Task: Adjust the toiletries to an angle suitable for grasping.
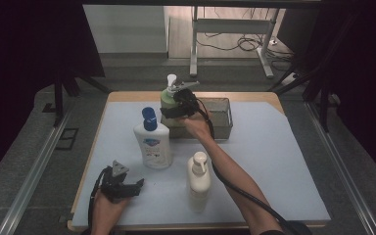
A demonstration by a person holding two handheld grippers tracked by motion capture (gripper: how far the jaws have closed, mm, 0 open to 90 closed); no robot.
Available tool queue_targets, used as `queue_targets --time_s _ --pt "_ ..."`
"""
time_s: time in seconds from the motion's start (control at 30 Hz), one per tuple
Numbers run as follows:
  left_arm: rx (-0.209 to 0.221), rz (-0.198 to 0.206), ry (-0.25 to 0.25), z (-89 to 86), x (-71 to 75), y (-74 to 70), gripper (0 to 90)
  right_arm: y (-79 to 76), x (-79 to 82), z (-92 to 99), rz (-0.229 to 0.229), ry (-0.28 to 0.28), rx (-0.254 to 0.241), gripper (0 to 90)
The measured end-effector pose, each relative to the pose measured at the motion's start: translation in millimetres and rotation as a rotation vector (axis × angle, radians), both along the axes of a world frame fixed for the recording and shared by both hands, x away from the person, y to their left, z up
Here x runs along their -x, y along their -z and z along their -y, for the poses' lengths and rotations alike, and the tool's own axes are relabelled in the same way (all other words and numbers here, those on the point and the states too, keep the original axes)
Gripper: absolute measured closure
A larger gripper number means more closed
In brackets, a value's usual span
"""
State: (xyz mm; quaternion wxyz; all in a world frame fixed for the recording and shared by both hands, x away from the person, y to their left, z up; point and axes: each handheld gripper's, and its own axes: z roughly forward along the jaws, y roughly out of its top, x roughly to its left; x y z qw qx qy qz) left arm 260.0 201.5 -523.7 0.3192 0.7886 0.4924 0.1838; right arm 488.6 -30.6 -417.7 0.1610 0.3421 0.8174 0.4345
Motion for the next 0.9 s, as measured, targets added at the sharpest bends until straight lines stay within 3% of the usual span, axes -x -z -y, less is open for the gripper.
queue_targets --time_s 0.6,0.7,0.9 --pt "-0.002 0.001 0.001 0.0 0.0 0.0 14.8 4.4 6.2 -0.5 0.04 -0.006 0.005 11.1" --pt "-0.002 0.001 0.001 0.0 0.0 0.0 14.8 6.1 6.2 -1.5 0.031 -0.031 0.04 3.7" --pt "-0.002 0.001 0.001 0.0 0.0 0.0 14.9 5.5 7.1 3.1 0.014 -0.047 0.028 0.0"
